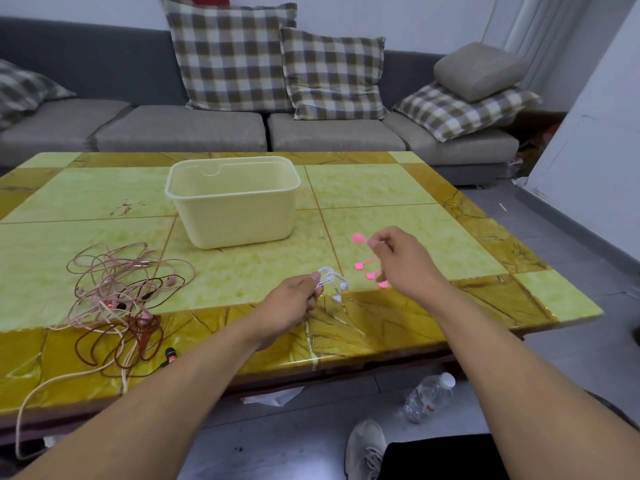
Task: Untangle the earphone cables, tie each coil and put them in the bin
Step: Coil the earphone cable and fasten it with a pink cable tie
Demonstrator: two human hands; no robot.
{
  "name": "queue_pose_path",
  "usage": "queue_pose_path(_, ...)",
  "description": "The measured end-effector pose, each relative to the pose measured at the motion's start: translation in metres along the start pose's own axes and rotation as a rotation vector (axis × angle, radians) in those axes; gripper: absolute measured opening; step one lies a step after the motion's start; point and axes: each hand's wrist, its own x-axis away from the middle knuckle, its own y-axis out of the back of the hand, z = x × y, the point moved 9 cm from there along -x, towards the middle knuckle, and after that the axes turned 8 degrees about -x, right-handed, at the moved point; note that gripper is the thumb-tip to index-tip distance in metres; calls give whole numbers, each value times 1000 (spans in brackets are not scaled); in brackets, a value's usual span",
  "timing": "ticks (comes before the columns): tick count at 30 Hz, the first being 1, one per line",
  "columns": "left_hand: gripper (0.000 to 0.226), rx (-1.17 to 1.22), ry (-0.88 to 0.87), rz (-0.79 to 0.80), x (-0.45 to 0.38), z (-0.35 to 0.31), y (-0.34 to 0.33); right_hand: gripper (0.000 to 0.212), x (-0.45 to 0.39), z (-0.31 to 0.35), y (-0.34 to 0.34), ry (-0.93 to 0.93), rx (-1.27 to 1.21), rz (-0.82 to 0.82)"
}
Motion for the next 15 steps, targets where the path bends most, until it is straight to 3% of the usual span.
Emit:
queue_pose_path(5,39,62,17,-76,7,0,9,13,19,33,-64,-32,-56,118)
queue_pose_path(15,34,405,129,-206,15,17,38,14,22,46,-102,-58,64,15)
